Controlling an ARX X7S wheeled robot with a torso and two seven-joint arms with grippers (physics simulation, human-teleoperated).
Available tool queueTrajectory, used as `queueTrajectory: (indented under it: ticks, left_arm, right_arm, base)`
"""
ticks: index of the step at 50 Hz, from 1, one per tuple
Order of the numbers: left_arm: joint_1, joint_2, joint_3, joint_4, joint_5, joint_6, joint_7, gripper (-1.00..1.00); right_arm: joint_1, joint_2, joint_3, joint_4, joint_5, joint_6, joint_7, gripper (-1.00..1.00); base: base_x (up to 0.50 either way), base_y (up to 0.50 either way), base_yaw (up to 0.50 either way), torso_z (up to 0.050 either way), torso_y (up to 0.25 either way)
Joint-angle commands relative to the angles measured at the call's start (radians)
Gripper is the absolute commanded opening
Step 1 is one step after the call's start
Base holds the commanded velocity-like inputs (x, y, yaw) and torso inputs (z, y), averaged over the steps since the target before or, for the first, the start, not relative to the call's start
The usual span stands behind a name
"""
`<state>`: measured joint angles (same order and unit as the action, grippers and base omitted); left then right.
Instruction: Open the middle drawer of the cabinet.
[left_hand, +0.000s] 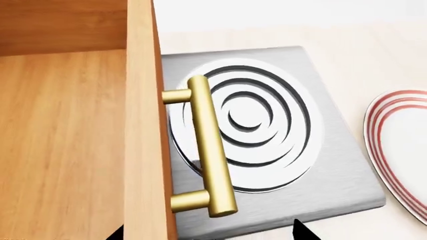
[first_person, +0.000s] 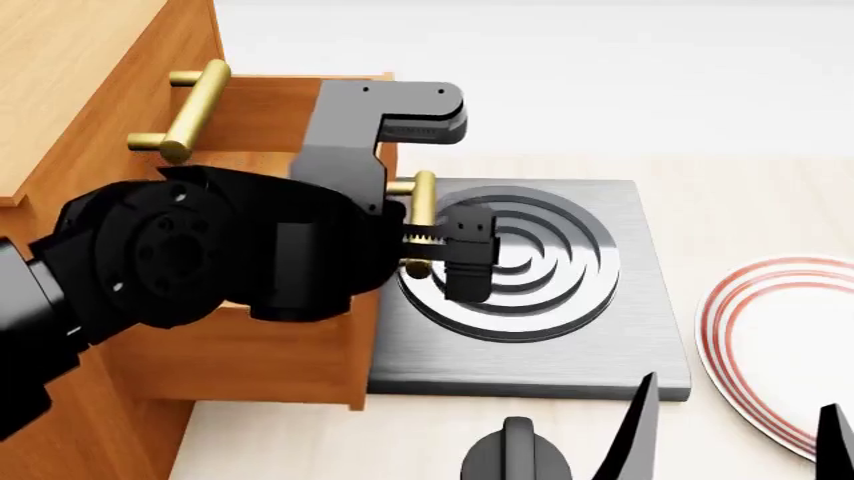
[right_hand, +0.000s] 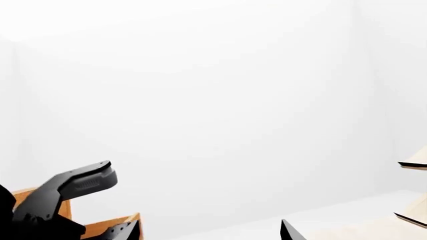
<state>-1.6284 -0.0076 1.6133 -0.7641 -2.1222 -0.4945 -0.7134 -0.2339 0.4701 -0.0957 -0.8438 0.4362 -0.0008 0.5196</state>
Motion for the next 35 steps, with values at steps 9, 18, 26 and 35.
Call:
queueTrajectory:
  ticks: [9, 18, 26, 35]
  left_arm:
    - [0.013, 0.008, -0.017, 0.078, -0.022, 0.034, 0.028, 1.00]
    - [0.002, 0.008, -0.018, 0.118, -0.016, 0.060, 0.062, 1.00]
    - [-0.007, 0.008, -0.020, 0.161, 0.006, 0.081, 0.116, 1.00]
    - [-0.017, 0.008, -0.022, 0.202, 0.012, 0.125, 0.175, 1.00]
  right_arm:
    - [-0.003, 0.006, 0.002, -0.002, 0.006, -0.006, 0.005, 1.00]
    - [-0.004, 0.007, -0.001, 0.000, 0.004, -0.008, 0.006, 1.00]
    - [0.001, 0.007, -0.005, 0.002, 0.004, -0.007, 0.008, 1.00]
    - [0.002, 0.010, -0.008, 0.002, 0.004, -0.006, 0.010, 1.00]
  base:
    - [0.00, 0.00, 0.00, 0.000, 0.000]
    - [0.00, 0.00, 0.00, 0.000, 0.000]
    - [0.00, 0.00, 0.00, 0.000, 0.000]
    - [0.00, 0.00, 0.00, 0.000, 0.001]
